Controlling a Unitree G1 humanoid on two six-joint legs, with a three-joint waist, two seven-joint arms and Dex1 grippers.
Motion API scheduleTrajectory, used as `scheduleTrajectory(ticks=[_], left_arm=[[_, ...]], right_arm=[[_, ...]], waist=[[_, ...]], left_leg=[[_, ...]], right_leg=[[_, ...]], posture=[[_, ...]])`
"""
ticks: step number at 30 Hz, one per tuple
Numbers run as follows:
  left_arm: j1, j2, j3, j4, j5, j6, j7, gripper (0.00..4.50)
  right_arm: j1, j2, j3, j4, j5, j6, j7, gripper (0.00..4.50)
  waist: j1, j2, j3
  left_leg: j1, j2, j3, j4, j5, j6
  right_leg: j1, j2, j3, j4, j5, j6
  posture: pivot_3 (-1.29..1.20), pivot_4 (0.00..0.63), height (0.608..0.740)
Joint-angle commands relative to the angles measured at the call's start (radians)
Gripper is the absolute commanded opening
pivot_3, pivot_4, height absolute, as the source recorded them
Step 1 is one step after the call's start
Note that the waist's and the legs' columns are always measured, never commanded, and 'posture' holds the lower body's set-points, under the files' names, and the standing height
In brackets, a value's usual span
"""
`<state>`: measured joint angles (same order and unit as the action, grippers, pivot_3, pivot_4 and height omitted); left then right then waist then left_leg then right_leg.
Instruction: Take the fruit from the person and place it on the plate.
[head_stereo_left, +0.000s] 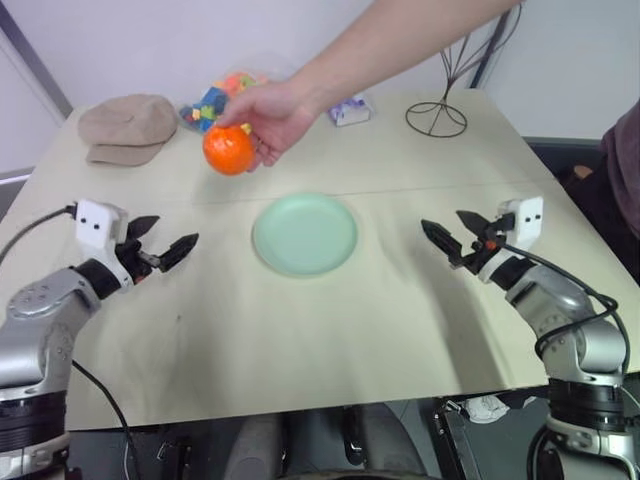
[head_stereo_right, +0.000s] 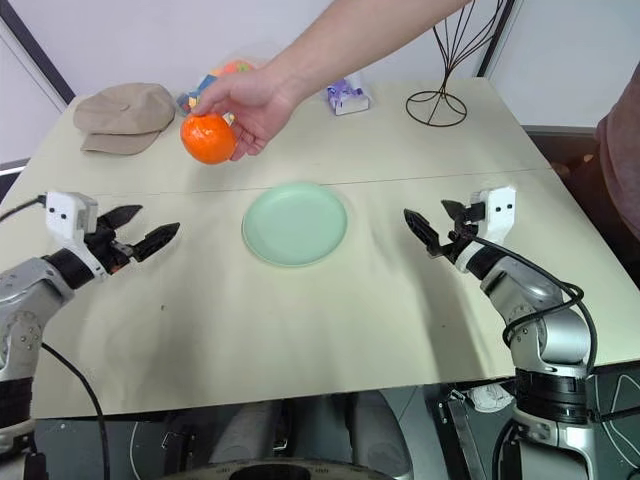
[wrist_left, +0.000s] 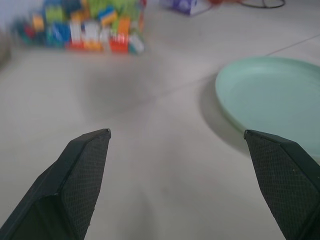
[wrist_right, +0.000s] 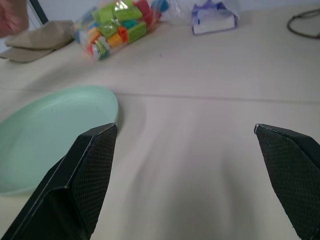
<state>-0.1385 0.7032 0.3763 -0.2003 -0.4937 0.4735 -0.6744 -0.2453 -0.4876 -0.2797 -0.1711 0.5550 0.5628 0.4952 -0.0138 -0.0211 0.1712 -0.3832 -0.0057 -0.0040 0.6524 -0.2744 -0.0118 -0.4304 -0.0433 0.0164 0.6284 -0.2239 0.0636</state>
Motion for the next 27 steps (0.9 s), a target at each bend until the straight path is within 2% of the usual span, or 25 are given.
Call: scheduleTrajectory(ticks=[1,6,15,20,27], left_arm=[[-0.01,0.011,0.034,-0.114,-0.001,-0.048,0.014,4.5],[-0.081,-0.018,0.019,-0.104,0.004,-0.056,0.07,4.5],[-0.249,-0.102,-0.109,0.161,0.089,-0.214,0.024,4.5],[-0.362,-0.17,-0.164,0.302,0.124,-0.304,0.019,4.5],[-0.46,-0.207,-0.18,0.352,0.128,-0.339,0.02,4.5]], right_arm=[[-0.023,-0.001,0.008,0.014,-0.003,-0.01,0.012,4.46],[-0.052,0.0,0.028,0.051,-0.008,-0.007,0.02,4.46],[-0.078,0.0,0.045,0.075,-0.021,-0.004,0.022,4.46],[-0.051,0.008,0.037,0.04,-0.015,0.001,0.001,4.46],[0.004,0.021,0.023,-0.022,-0.001,0.019,-0.032,4.46]], waist=[[0.001,0.0,0.0],[0.002,0.0,0.0],[0.002,0.0,0.0],[0.004,0.0,0.0],[-0.002,0.0,0.0]], left_leg=[[0.0,0.0,0.0,0.0,0.0,0.0],[0.0,0.0,0.0,0.0,0.0,0.0],[0.0,0.0,0.0,0.0,0.0,0.0],[-0.001,-0.001,0.0,0.001,0.0,0.0],[-0.001,0.0,0.0,0.001,0.0,0.0]], right_leg=[[0.0,0.0,0.0,0.0,0.0,0.0],[0.0,0.0,0.0,0.0,0.0,0.0],[0.0,0.003,-0.001,0.0,0.002,0.004],[0.0,0.002,-0.001,0.0,0.002,0.004],[0.0,0.002,-0.001,0.0,0.002,0.004]], posture=[[0.0,0.15,0.74],[0.0,0.15,0.74],[0.0,0.15,0.74],[0.0,0.15,0.74],[0.0,0.15,0.74]])
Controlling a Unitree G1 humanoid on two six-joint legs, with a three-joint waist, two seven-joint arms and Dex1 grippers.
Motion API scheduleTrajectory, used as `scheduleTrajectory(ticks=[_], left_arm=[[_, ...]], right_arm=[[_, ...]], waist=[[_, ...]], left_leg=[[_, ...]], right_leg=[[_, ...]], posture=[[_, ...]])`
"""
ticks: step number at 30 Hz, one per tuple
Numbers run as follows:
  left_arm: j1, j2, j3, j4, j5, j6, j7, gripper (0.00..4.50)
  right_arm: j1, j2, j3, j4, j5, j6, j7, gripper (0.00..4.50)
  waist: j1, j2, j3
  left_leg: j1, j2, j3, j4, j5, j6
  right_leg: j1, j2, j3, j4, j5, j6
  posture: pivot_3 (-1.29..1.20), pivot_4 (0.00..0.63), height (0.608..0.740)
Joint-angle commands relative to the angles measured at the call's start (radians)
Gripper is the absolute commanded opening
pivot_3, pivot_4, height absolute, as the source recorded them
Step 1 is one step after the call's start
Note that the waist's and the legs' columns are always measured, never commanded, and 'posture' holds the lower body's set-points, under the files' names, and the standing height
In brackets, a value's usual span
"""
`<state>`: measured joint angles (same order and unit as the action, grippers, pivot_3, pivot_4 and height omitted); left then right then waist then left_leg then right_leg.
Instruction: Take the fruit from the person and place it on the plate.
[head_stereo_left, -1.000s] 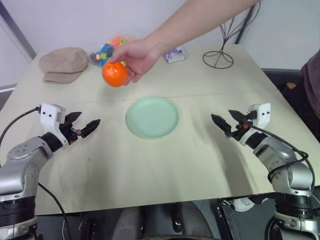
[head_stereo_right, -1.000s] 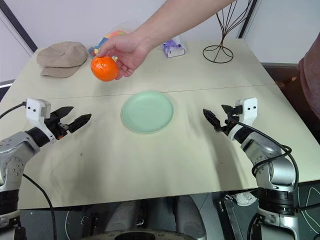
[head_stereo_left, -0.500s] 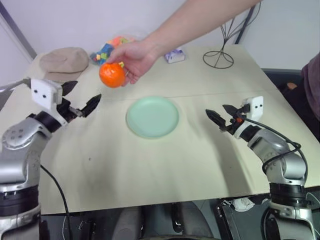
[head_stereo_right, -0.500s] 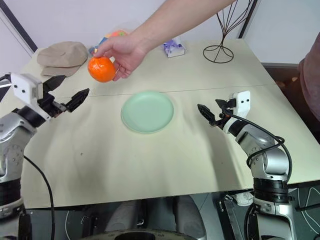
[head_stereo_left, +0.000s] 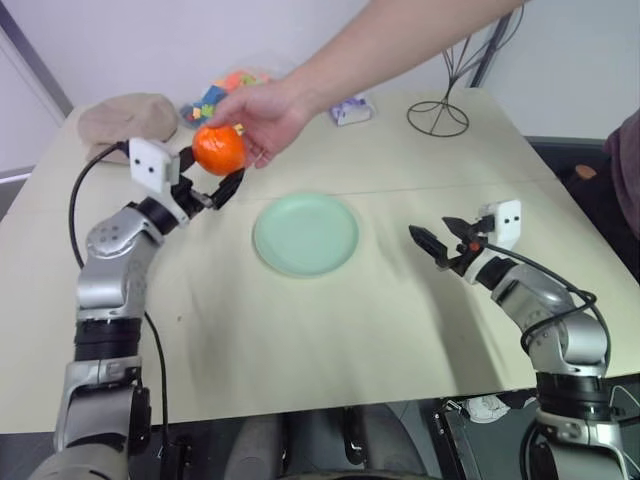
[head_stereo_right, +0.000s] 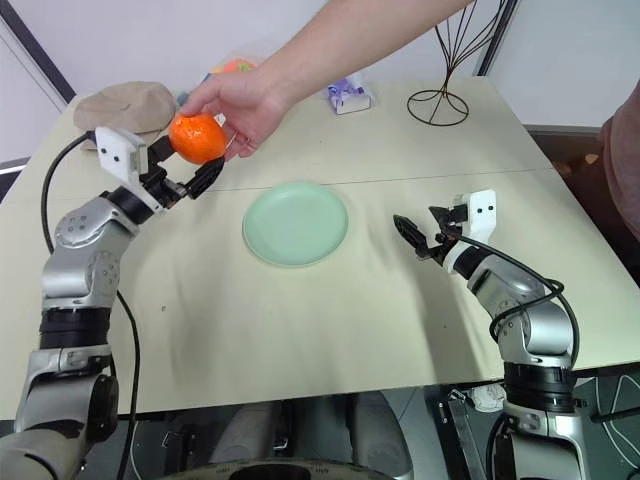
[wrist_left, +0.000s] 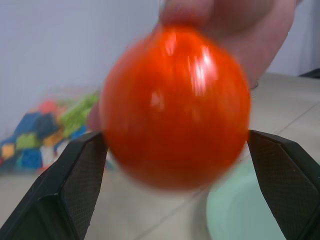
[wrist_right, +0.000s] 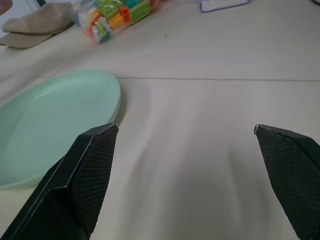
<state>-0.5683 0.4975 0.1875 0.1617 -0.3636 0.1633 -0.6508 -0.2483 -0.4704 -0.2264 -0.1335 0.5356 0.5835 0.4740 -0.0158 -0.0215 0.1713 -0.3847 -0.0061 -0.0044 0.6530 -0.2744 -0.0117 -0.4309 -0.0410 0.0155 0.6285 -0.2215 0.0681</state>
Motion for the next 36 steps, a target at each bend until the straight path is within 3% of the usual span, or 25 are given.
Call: scheduleTrajectory(ticks=[1,9,13,14,23,27,30,36], left_arm=[[-0.036,-0.006,0.008,-0.01,-0.006,-0.025,-0.001,4.5],[-0.039,-0.037,-0.008,0.009,0.005,-0.029,-0.002,4.5],[-0.033,-0.034,0.001,0.007,0.0,-0.023,0.004,3.4],[-0.032,-0.033,0.002,0.006,-0.001,-0.023,0.005,3.33],[-0.023,-0.021,0.021,-0.033,-0.026,0.01,0.011,3.33],[0.066,0.056,0.024,-0.222,-0.167,0.226,-0.079,3.33],[0.187,0.105,-0.049,-0.323,-0.172,0.308,-0.132,3.33],[0.107,-0.048,-0.164,-0.202,-0.059,0.214,-0.054,3.33]], right_arm=[[0.012,0.004,-0.032,-0.065,0.019,0.001,-0.014,4.46],[0.026,0.015,-0.036,-0.085,0.022,0.011,-0.03,4.46],[0.027,0.016,-0.041,-0.086,0.024,0.012,-0.035,4.5],[0.027,0.017,-0.042,-0.086,0.025,0.012,-0.036,4.5],[0.026,0.018,-0.037,-0.08,0.028,0.012,-0.038,4.5],[0.032,0.013,-0.04,-0.084,0.03,0.015,-0.035,4.5],[0.038,0.019,-0.034,-0.08,0.025,0.008,-0.034,4.5],[0.04,0.047,-0.018,-0.094,0.021,0.006,-0.049,4.5]], waist=[[0.001,0.0,0.0],[0.003,0.0,0.0],[0.003,0.0,0.0],[0.003,0.0,0.0],[0.003,0.0,0.0],[-0.004,0.0,0.0],[-0.003,0.002,-0.001],[0.022,0.001,0.0]], left_leg=[[0.0,0.0,0.0,0.0,0.0,0.0],[0.0,0.0,0.0,0.0,0.0,0.0],[0.0,0.0,0.0,0.0,0.0,0.0],[0.0,0.0,0.0,0.0,0.0,0.0],[0.0,0.0,0.0,0.0,0.0,0.0],[0.0,0.0,0.0,0.0,0.0,0.0],[0.001,0.0,0.0,-0.002,0.0,0.0],[-0.002,0.0,-0.002,0.006,0.0,0.0]], right_leg=[[0.0,0.0,0.0,0.0,0.0,0.0],[0.0,0.0,0.0,0.0,0.0,0.0],[0.0,0.0,0.0,0.0,0.0,0.0],[0.0,0.0,0.0,0.0,0.0,0.0],[0.0,0.0,0.0,0.0,0.0,0.0],[0.0,0.0,0.0,0.0,0.0,0.0],[0.0,0.0,0.002,0.001,0.0,0.0],[0.001,0.001,-0.001,0.001,0.0,-0.001]], posture=[[0.0,0.15,0.74],[0.0,0.15,0.74],[0.0,0.15,0.74],[0.0,0.15,0.74],[0.0,0.15,0.74],[0.0,0.15,0.74],[0.0,0.15,0.74],[0.0,0.15,0.74]])
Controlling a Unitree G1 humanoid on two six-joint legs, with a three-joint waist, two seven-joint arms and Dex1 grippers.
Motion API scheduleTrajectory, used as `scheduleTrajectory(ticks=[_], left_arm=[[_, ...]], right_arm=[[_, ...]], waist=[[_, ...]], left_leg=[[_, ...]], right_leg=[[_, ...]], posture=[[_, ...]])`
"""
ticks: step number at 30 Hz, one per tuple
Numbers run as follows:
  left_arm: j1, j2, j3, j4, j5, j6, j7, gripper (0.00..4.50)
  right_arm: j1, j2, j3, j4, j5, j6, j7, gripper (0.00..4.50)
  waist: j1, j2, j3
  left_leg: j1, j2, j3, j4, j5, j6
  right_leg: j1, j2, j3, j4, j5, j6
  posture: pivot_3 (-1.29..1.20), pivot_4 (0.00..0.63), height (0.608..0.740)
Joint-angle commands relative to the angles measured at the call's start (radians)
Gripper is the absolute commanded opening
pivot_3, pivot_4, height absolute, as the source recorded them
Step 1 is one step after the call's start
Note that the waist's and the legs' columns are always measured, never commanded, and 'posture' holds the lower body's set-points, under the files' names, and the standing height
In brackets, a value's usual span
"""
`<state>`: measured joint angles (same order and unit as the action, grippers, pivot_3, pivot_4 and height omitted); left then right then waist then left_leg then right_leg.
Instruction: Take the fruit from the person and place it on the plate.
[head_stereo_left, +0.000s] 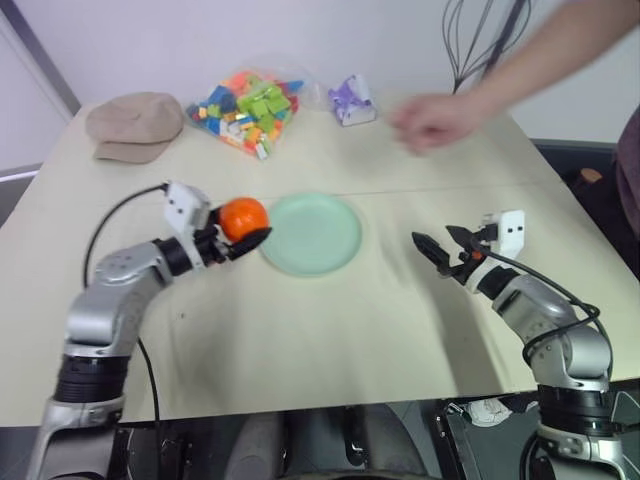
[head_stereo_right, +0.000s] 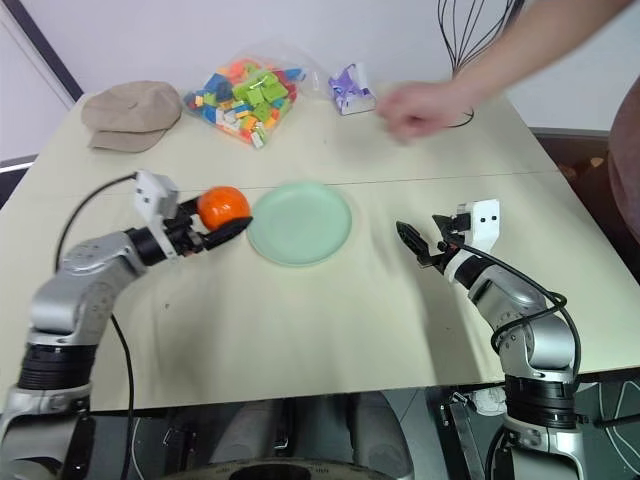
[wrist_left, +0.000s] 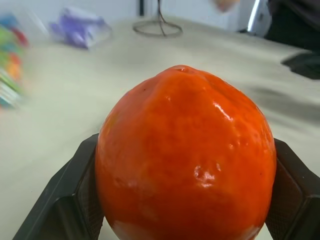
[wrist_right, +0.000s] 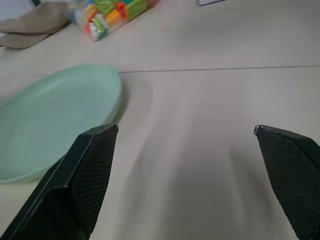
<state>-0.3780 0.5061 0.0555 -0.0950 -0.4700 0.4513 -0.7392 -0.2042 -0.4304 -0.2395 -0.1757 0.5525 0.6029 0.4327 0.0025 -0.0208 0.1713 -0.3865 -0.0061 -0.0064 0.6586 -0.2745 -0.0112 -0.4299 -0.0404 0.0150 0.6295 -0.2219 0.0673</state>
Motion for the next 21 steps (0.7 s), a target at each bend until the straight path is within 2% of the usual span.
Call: scheduleTrajectory(ticks=[1,4,6,7,16,21], left_arm=[[-0.109,-0.085,-0.049,0.099,0.069,-0.106,0.033,3.33],[-0.154,-0.127,-0.069,0.19,0.109,-0.17,0.021,3.33],[-0.181,-0.149,-0.074,0.233,0.115,-0.19,0.015,4.36],[-0.191,-0.154,-0.08,0.247,0.123,-0.196,0.009,4.49],[-0.236,-0.166,-0.058,0.299,0.18,-0.268,0.028,4.49],[-0.184,-0.035,0.091,0.153,0.113,-0.151,0.065,4.49]], right_arm=[[0.001,0.009,-0.006,-0.056,0.005,-0.014,-0.009,4.5],[0.012,0.015,-0.008,-0.07,0.005,-0.013,-0.015,4.5],[0.025,0.019,-0.014,-0.085,0.007,-0.012,-0.021,4.5],[0.033,0.02,-0.019,-0.092,0.009,-0.011,-0.027,4.5],[0.068,0.028,-0.028,-0.127,0.017,-0.012,-0.049,4.5],[0.061,0.01,-0.054,-0.11,0.031,-0.013,-0.041,4.5]], waist=[[0.007,0.0,0.0],[0.004,0.0,0.0],[-0.001,0.0,0.0],[-0.002,0.0,0.0],[-0.014,0.0,0.0],[-0.025,0.0,0.0]], left_leg=[[-0.001,0.0,0.0,0.002,0.0,0.0],[-0.002,-0.001,0.002,0.005,0.0,0.0],[-0.002,-0.001,0.002,0.005,0.0,0.001],[-0.002,-0.001,0.002,0.005,-0.001,0.001],[-0.003,0.0,0.001,0.005,-0.001,0.002],[-0.002,0.001,0.001,0.005,-0.001,0.002]], right_leg=[[0.0,0.0,-0.001,0.0,0.0,0.0],[0.001,0.0,0.0,0.0,0.001,0.001],[0.001,0.0,0.001,-0.001,0.002,0.003],[0.0,0.0,0.001,-0.001,0.002,0.004],[0.0,0.0,0.001,-0.001,0.002,0.004],[-0.001,0.001,0.001,0.0,0.002,0.004]], posture=[[0.0,0.15,0.74],[0.0,0.15,0.74],[0.0,0.15,0.74],[0.0,0.15,0.74],[0.0,0.15,0.74],[0.0,0.15,0.74]])
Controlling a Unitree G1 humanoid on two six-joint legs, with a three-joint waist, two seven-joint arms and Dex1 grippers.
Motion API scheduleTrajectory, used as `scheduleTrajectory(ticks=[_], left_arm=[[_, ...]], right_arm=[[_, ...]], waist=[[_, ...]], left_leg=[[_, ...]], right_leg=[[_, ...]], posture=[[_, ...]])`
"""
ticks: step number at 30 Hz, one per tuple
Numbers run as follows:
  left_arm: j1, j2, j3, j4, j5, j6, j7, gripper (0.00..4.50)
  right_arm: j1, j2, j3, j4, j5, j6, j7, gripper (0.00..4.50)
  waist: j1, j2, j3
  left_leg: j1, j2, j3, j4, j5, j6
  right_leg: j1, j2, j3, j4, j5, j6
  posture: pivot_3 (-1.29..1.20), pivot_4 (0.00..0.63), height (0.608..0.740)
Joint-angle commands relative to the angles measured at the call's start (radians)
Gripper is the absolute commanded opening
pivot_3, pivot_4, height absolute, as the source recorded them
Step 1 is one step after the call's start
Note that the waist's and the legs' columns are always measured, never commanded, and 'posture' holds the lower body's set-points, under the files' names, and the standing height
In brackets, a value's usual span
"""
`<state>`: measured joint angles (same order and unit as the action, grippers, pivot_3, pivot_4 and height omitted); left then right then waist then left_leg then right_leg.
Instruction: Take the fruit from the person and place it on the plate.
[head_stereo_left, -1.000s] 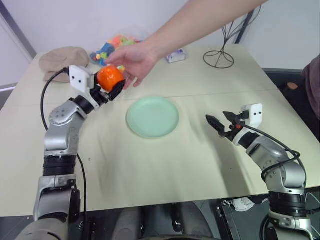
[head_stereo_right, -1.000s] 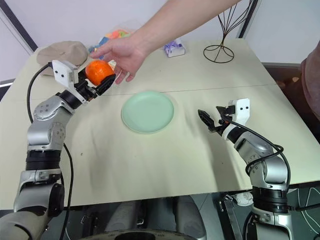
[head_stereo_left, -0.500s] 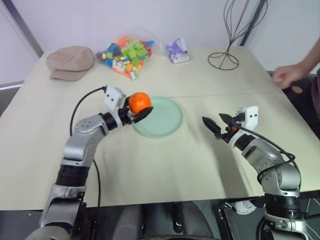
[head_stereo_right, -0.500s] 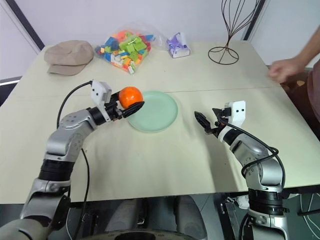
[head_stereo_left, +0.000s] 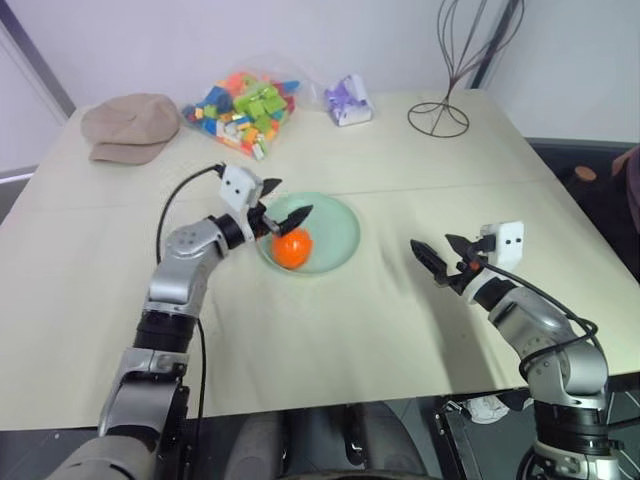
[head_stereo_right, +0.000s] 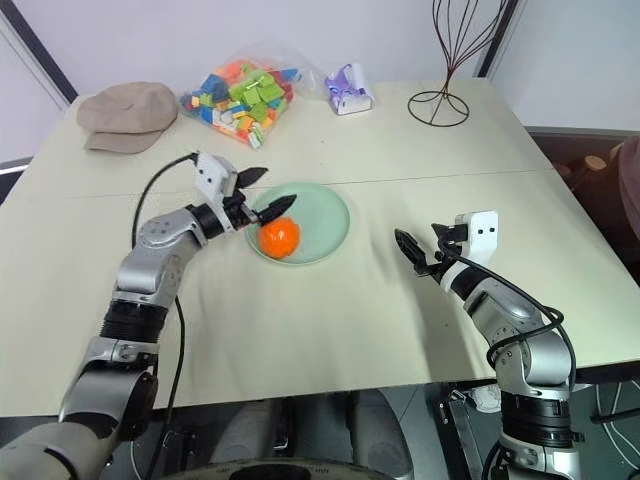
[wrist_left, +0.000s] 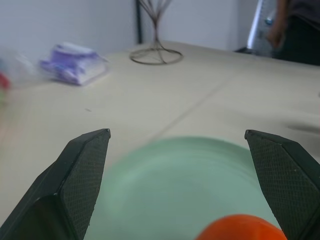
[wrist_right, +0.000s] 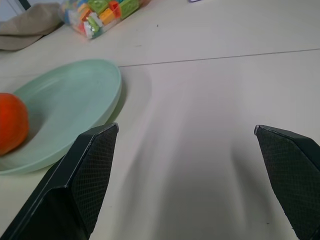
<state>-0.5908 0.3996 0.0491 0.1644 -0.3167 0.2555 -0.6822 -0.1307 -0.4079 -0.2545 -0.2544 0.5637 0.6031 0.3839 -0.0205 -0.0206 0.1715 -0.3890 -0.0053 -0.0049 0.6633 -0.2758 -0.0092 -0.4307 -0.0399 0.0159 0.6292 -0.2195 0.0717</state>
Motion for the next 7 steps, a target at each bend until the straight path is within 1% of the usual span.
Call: scheduleTrajectory(ticks=[1,4,7], left_arm=[[0.06,0.099,0.114,-0.141,-0.053,0.073,0.003,4.49],[0.169,0.172,0.167,-0.248,-0.111,0.176,-0.012,4.49],[0.283,0.222,0.209,-0.332,-0.147,0.238,-0.02,4.49]], right_arm=[[-0.016,-0.019,-0.041,-0.026,0.02,-0.013,0.014,4.5],[-0.032,-0.035,-0.046,0.003,0.016,-0.016,0.034,4.5],[-0.054,-0.042,-0.046,0.036,0.008,-0.021,0.047,4.5]], waist=[[-0.002,0.001,0.0],[0.002,0.002,0.0],[0.005,0.001,0.0]], left_leg=[[0.0,0.0,0.0,0.0,0.0,0.0],[0.001,0.001,0.0,-0.001,-0.001,0.001],[0.0,0.0,0.0,-0.001,-0.001,0.001]], right_leg=[[0.0,0.0,0.0,0.0,0.0,0.0],[0.0,0.0,0.0,0.0,0.0,0.0],[0.0,-0.001,0.0,0.0,0.0,-0.001]], posture=[[0.0,0.15,0.74],[0.0,0.15,0.74],[0.0,0.15,0.74]])
